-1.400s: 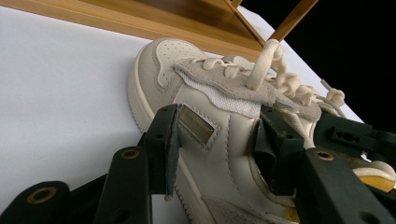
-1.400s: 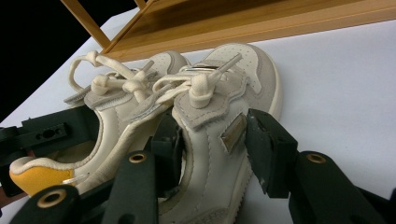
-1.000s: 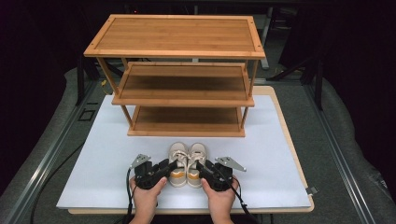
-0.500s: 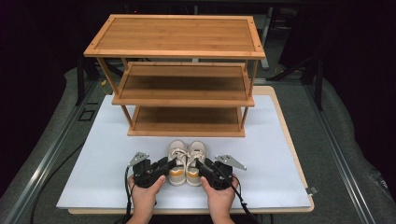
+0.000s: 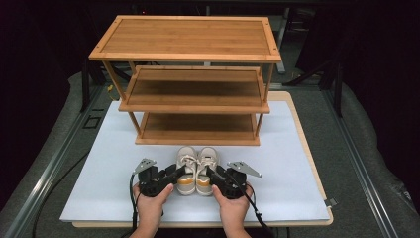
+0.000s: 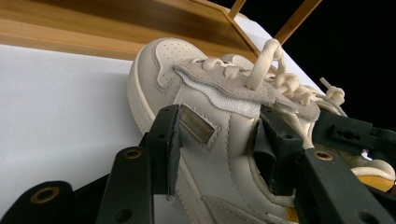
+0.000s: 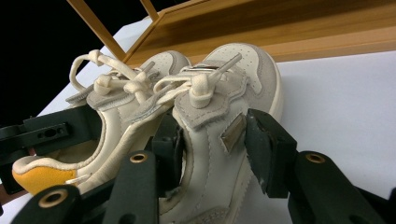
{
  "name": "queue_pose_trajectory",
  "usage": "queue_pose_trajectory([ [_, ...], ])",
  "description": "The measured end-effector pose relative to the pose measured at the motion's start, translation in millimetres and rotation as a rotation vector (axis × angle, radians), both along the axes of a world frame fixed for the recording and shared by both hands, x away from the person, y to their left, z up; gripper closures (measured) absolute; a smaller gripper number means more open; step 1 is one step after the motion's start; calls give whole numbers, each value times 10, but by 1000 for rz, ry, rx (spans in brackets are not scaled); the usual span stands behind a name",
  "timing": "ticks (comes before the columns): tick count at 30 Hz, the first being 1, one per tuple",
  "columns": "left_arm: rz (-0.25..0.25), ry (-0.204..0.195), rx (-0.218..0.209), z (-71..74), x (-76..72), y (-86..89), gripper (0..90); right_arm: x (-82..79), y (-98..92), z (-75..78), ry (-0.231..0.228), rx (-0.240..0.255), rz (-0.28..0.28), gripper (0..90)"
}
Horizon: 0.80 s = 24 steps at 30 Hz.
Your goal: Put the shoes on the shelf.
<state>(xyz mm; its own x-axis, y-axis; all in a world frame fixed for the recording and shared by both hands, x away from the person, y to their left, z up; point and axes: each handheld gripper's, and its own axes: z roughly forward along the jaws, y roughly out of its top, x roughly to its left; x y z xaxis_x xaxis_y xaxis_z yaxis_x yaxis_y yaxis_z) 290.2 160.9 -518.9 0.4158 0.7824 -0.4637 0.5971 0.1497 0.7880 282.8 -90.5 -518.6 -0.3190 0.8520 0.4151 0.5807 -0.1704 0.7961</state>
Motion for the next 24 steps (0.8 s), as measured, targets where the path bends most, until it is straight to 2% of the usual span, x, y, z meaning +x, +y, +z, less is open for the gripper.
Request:
queue_pose_trajectory([
  [8,-3,-5,1,78,15,9,547,7,8,76,-8,2,-1,579],
  [17,-8,-3,-7,155,34,9,547,15,-11,170,7,-8,8,579],
  [24,-7,-13,-2,255,51,22,548,39,13,255,-14,4,-3,579],
])
